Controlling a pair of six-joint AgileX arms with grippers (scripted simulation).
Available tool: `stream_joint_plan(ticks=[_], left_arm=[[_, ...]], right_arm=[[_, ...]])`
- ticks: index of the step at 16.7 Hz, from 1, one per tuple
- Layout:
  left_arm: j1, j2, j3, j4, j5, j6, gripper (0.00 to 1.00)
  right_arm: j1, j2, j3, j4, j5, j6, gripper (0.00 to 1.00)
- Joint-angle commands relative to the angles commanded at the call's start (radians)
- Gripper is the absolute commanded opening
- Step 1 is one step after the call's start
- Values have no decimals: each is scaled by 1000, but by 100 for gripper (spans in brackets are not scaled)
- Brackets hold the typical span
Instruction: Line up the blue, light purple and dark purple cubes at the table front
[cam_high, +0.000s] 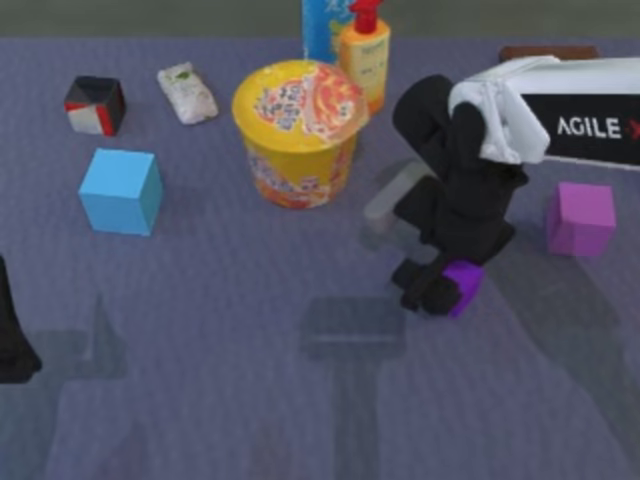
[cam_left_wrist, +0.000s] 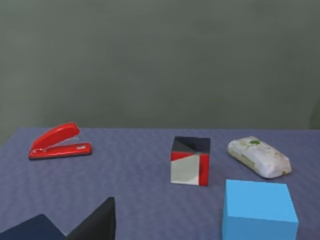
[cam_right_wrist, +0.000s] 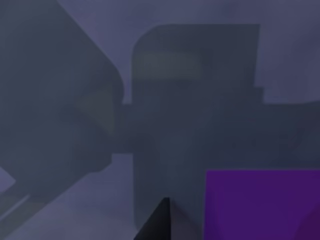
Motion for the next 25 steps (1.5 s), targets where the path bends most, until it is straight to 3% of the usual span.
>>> stream_joint_plan(ticks=[2, 3, 12, 19, 25], left_arm=[[0, 0, 0, 0, 0, 0, 100], [0, 0, 0, 0, 0, 0, 100], [0, 0, 0, 0, 0, 0, 100], [0, 0, 0, 0, 0, 0, 100], [0, 0, 0, 0, 0, 0, 100]], right_arm=[[0, 0, 0, 0, 0, 0, 2], [0, 0, 0, 0, 0, 0, 0], [0, -36, 13, -19, -11, 7, 0], [7, -104, 155, -235, -12, 6, 0], [4, -114, 166, -254, -12, 5, 0]])
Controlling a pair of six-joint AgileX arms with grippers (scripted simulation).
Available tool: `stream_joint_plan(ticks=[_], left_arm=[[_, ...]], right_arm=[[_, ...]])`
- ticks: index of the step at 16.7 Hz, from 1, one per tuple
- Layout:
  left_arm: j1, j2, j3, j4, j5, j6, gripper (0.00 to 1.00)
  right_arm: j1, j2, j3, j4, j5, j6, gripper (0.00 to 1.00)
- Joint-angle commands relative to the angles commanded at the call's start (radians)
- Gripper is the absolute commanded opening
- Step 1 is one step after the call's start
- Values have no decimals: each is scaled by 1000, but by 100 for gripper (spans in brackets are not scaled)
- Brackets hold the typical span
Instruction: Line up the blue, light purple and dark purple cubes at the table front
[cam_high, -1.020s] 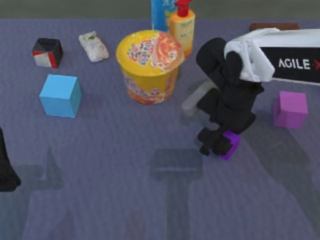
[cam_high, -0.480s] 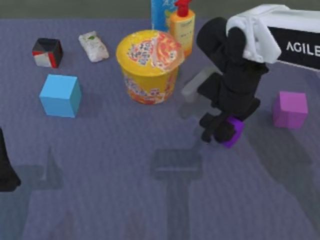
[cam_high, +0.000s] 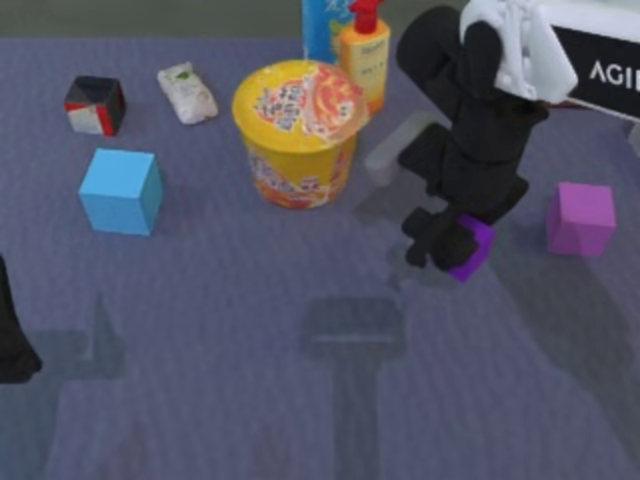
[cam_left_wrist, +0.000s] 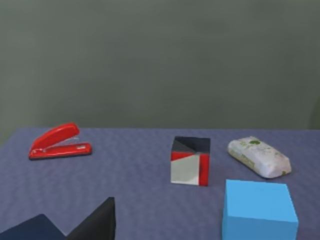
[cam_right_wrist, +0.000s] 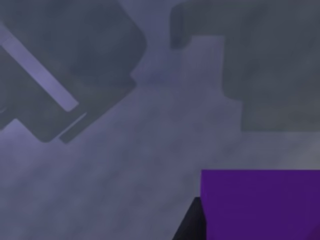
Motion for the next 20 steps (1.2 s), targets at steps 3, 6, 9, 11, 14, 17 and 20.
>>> stream_joint_plan(ticks=[3, 6, 9, 11, 14, 17, 20], left_arm=[[0, 0, 0, 0, 0, 0, 100], [0, 0, 0, 0, 0, 0, 100], [0, 0, 0, 0, 0, 0, 100], [0, 0, 0, 0, 0, 0, 100], [0, 0, 0, 0, 0, 0, 100], [0, 0, 0, 0, 0, 0, 100], [0, 0, 0, 0, 0, 0, 100]], right_arm=[[35, -47, -52, 6, -2, -65, 0], [96, -139, -154, 18, -6, -184, 0], [167, -244, -274, 30, -10, -320, 0], [208, -305, -346, 37, -13, -403, 0], [241, -355, -402, 43, -15, -465, 0], [242, -356, -404, 43, -15, -466, 0], [239, -347, -412, 59, -15, -464, 0]])
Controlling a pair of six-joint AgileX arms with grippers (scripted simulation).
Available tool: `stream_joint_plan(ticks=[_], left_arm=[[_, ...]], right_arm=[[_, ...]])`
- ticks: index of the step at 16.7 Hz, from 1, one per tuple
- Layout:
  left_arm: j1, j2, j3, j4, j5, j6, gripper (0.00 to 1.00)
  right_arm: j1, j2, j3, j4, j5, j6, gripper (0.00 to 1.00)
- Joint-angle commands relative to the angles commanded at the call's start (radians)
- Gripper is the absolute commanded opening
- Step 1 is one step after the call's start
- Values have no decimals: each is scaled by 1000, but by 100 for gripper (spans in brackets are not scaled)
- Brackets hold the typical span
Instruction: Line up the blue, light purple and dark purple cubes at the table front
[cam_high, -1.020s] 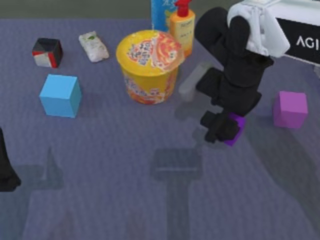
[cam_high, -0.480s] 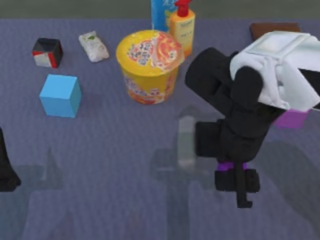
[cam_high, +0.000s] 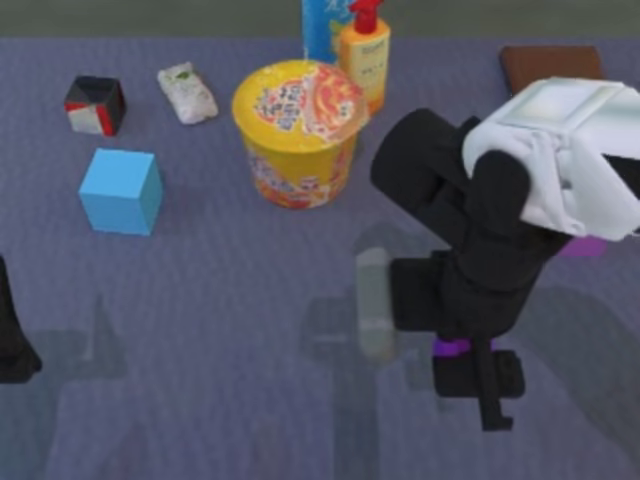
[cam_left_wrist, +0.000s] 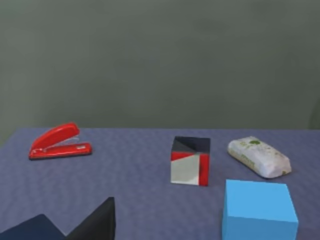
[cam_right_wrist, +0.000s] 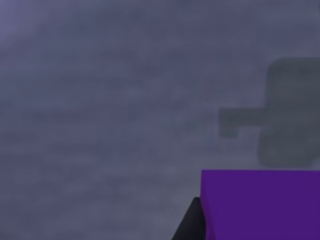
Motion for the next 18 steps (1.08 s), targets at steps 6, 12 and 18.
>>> stream_joint_plan(ticks=[6, 12, 18], left_arm=[[0, 0, 0, 0, 0, 0, 100], [0, 0, 0, 0, 0, 0, 100], [0, 0, 0, 0, 0, 0, 100]], right_arm=[[3, 64, -134, 207, 0, 2, 0], [5, 84, -171, 257, 0, 1, 0], [5, 84, -171, 257, 0, 1, 45]])
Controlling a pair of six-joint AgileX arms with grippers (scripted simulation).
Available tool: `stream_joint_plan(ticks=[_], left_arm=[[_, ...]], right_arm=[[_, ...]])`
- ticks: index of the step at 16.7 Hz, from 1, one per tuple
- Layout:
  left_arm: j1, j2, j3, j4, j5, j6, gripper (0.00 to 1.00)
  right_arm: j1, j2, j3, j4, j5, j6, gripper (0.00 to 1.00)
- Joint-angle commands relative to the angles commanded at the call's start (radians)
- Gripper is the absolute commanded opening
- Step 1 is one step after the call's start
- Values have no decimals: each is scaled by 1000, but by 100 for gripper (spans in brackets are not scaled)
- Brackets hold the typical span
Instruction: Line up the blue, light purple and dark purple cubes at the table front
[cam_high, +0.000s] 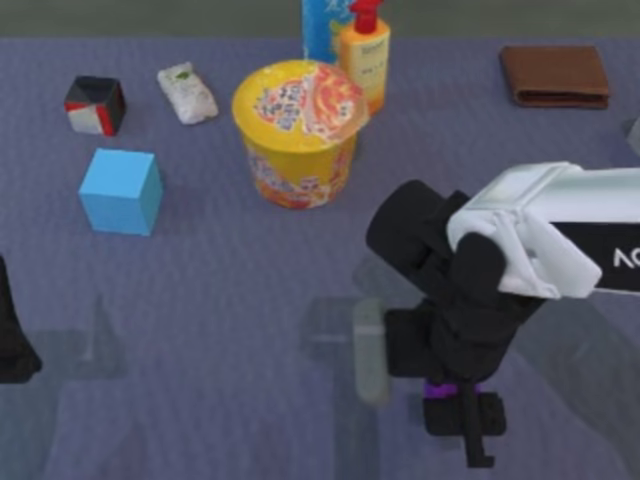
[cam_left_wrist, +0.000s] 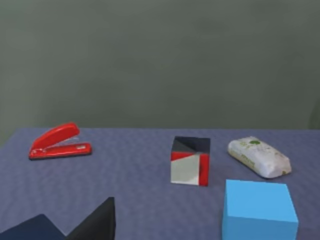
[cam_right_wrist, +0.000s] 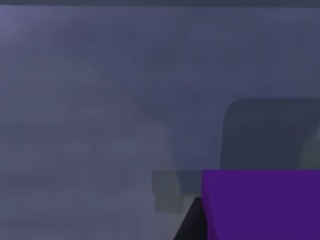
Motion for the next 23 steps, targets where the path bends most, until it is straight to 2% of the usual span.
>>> stream_joint_plan(ticks=[7, 17, 23], left_arm=[[0, 0, 0, 0, 0, 0, 100], [0, 0, 0, 0, 0, 0, 100], [0, 0, 0, 0, 0, 0, 100]], right_arm=[[0, 0, 0, 0, 0, 0, 98], [0, -2, 3, -4, 0, -1, 100], [3, -68, 126, -203, -1, -8, 100]])
